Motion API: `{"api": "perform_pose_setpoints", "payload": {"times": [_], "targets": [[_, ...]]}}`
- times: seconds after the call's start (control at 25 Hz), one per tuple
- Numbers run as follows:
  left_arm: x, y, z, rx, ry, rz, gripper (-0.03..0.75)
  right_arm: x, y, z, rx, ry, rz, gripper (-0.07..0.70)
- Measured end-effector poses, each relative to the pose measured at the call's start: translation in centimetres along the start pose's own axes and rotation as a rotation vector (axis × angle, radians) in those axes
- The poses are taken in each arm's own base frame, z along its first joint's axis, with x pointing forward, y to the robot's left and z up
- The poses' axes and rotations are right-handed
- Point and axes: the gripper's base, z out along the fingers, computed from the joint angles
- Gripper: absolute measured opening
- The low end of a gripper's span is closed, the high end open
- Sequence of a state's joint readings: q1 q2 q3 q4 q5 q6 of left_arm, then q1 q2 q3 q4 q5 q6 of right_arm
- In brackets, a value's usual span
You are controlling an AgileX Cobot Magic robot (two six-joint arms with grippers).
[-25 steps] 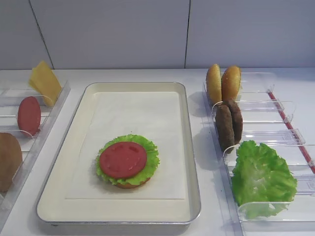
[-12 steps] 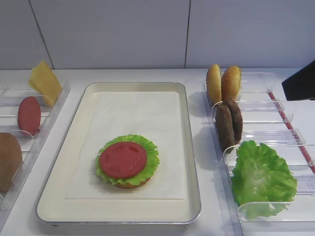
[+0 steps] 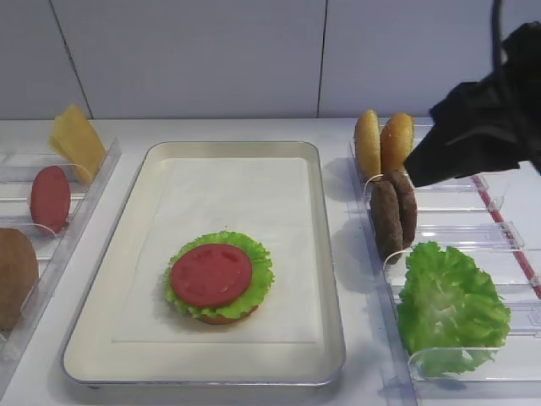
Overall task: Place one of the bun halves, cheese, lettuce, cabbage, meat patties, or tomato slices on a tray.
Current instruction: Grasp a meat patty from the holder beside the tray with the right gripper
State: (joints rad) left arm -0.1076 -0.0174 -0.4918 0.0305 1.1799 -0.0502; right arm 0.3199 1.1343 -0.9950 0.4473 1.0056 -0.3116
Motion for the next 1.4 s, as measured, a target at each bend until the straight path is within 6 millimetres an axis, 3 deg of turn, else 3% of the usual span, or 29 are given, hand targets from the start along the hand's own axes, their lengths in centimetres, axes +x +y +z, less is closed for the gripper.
{"api": "perform_pose_setpoints", "payload": {"times": [0.32,0.64,1.4], "targets": [[0.0,0.0,0.0,0.0,0.0,0.0,0.423,-2.9,-0.3,4.3,0.129,0.131,0.05,0.368],[0.0,0.0,0.0,0.0,0.0,0.0,0.423,-3.4,-1.8,8.6,0.176,0.23,0.15,0.368],[0.0,0.0,0.0,0.0,0.0,0.0,0.422,-4.0,-3.5,11.5,0.257,0.203,0.185,0.368]]}}
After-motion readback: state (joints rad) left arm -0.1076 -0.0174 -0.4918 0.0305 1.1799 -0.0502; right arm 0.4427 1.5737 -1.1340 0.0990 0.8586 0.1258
